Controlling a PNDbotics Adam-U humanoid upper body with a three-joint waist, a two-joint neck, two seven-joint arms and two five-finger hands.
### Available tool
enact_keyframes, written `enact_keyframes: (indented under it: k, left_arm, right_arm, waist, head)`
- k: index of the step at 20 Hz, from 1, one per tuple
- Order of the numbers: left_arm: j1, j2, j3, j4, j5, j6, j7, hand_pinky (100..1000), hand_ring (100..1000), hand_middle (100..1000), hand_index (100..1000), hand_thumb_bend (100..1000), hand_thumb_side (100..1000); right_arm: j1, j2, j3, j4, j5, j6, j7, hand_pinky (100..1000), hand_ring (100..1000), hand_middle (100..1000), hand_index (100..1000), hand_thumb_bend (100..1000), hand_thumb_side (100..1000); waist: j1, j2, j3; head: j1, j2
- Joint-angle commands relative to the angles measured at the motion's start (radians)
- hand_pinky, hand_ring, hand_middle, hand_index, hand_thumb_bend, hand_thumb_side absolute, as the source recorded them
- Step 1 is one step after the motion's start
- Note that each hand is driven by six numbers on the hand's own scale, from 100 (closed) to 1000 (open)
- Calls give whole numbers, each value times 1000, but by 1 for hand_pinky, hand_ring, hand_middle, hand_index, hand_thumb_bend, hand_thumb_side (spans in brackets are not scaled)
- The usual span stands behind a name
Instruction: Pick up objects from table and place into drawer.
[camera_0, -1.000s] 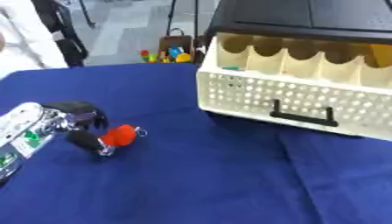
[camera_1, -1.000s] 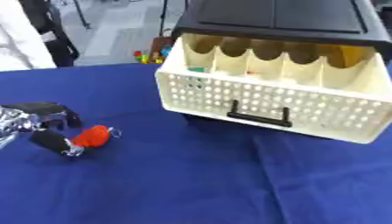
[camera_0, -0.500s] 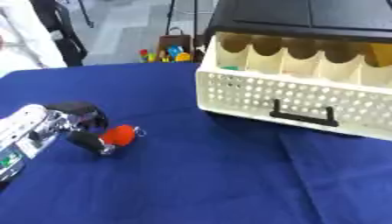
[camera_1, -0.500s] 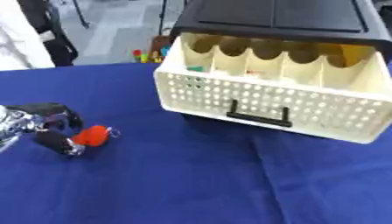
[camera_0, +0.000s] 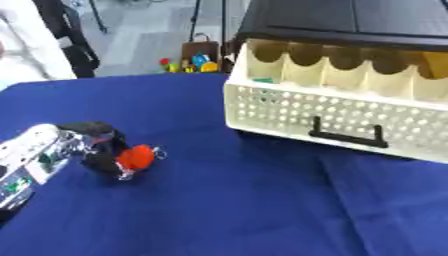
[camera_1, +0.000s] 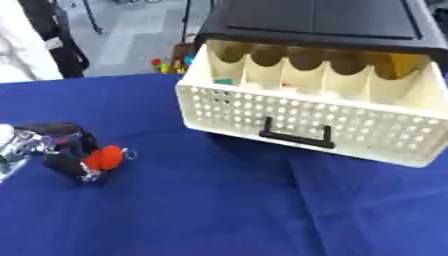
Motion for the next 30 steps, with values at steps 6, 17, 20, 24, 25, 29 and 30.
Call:
enact_keyframes:
  k: [6,17,20,24,25,29,30]
  left_arm:
    - [-21,-7,3,45,-16,-10,20,565,725,721,800,396,564]
    - [-27,-17,3,61,-32,-16,93,427,587,570,670,290,455]
    - [-30,-17,4,61,-42,-12,114,403,564,546,647,274,455]
    - [-32,-19,7,61,-62,-4,141,357,530,516,613,232,453]
    - [-32,-19,8,62,-65,-1,147,357,530,516,613,232,453]
    - [-33,-21,8,66,-69,1,158,326,511,505,603,100,487]
    - [-35,-19,11,69,-72,6,159,327,513,507,605,100,488]
  right_arm:
    - [-4,-13,-16,-7,6,15,-14,251,398,357,653,100,865]
    - [1,-6,-24,-7,6,21,-24,253,398,358,652,100,865]
    - [4,-4,-24,-7,5,22,-25,251,396,357,652,100,866]
    - [7,-1,-26,-7,6,24,-27,249,394,355,651,100,865]
    - [8,0,-27,-7,6,24,-27,249,394,355,651,100,865]
    - [9,0,-27,-7,6,25,-28,248,393,354,651,100,862]
    - [10,1,-27,-7,7,26,-28,248,393,354,651,100,863]
  waist:
    - [-4,-13,-5]
    - [-4,-11,-6]
    - [-4,-12,-6]
    - [-4,-12,-7]
    - [-4,-12,-8]
    - [-4,-12,-8]
    - [-4,-13,-7]
  head:
    - [4,-16]
    - [4,-14]
    - [4,-14]
    - [4,-17]
    - [5,-17]
    - [4,-18]
    - [4,-17]
